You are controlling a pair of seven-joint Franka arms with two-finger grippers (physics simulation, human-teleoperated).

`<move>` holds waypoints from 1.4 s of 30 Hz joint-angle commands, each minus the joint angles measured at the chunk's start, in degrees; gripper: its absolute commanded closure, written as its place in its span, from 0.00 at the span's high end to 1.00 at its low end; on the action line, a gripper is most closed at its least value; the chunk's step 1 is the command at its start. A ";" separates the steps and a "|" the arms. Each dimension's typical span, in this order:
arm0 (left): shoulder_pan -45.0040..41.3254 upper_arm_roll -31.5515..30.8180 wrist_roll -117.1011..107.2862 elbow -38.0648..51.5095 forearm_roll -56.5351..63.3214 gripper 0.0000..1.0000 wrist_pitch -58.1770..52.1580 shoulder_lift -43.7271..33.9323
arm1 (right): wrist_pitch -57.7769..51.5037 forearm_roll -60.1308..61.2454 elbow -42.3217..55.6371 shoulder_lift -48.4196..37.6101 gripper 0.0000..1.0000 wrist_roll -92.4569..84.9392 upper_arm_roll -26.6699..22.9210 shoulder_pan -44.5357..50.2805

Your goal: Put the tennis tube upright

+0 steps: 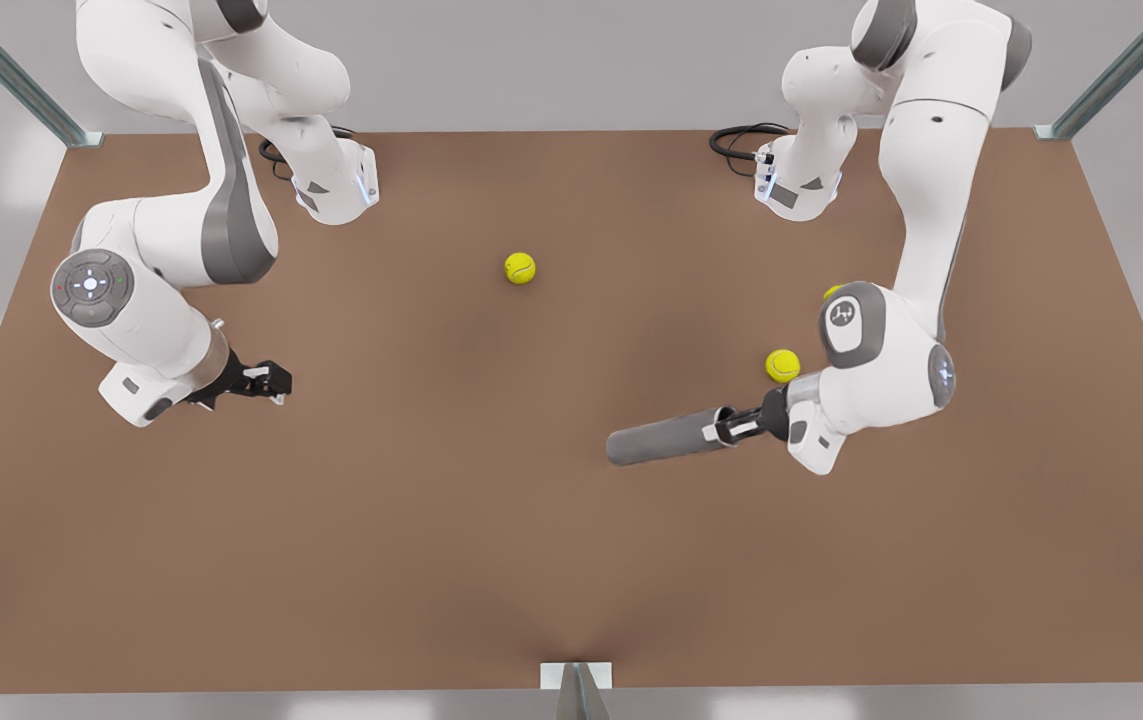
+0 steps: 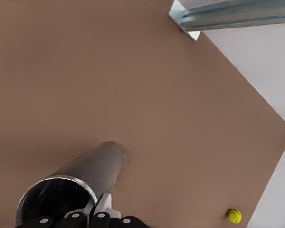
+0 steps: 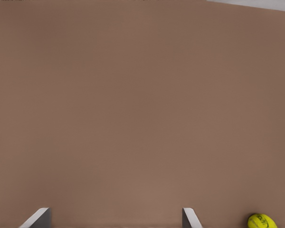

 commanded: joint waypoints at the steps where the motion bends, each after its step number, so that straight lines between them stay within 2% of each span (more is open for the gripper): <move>1: -0.02 -0.03 -0.22 0.00 5.39 0.21 0.00 -0.12 | 0.00 0.06 0.00 -0.04 1.00 0.00 -0.05 0.02; 13: -0.81 -0.30 -7.08 0.17 27.81 0.21 -6.06 -4.16 | 0.70 0.06 -0.52 0.05 1.00 0.09 0.04 0.02; 23: -2.83 -0.91 -12.44 0.17 42.04 0.21 -7.99 -4.95 | 0.70 0.06 -0.70 -0.04 1.00 0.09 0.04 0.02; 42: -2.66 -0.65 -11.83 1.49 43.10 0.21 -7.38 -2.14 | 0.79 0.06 -0.79 -0.04 1.00 0.09 0.04 -0.07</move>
